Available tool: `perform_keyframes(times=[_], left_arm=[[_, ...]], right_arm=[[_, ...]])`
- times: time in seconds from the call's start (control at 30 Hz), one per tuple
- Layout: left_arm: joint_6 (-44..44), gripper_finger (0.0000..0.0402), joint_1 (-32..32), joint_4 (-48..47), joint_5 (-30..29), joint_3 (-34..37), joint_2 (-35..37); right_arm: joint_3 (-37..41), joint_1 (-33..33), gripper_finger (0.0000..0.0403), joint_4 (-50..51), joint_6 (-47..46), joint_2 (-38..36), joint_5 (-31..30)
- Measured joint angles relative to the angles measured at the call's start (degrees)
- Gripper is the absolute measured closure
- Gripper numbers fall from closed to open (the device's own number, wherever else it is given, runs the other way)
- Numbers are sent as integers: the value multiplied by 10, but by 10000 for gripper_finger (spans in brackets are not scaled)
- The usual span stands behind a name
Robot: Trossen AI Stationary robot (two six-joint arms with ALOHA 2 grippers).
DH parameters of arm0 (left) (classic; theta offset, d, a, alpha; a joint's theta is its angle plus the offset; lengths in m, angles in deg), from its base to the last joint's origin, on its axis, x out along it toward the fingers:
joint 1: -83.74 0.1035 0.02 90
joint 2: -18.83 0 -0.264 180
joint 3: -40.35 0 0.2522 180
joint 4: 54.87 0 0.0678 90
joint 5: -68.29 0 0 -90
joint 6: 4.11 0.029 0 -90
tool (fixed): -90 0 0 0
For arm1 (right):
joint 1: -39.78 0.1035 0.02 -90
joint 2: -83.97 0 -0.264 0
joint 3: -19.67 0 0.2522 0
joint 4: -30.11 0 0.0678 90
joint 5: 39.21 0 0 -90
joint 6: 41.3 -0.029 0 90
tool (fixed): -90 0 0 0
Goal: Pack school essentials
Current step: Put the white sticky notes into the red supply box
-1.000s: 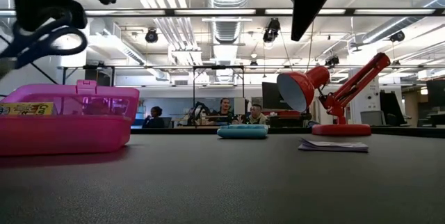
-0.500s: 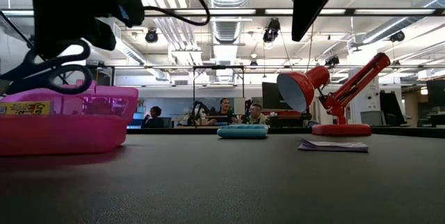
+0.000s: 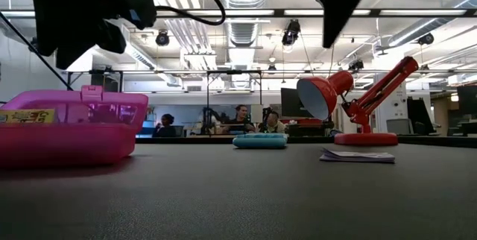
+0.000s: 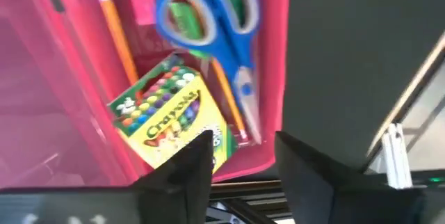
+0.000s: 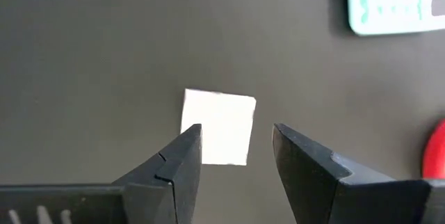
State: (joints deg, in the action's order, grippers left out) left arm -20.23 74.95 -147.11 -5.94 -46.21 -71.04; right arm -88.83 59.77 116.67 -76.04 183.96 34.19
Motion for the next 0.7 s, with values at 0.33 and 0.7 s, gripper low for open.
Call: perform_keyframes(times=[0.33,0.7], left_arm=[[-64,246,1,156,-8,-1,64],[-88,246,-11,444,-67,10,103]], right_arm=[[146,-1,239,-27,-78,-34,27],[401,-7,239,-391,-179,-147,30]])
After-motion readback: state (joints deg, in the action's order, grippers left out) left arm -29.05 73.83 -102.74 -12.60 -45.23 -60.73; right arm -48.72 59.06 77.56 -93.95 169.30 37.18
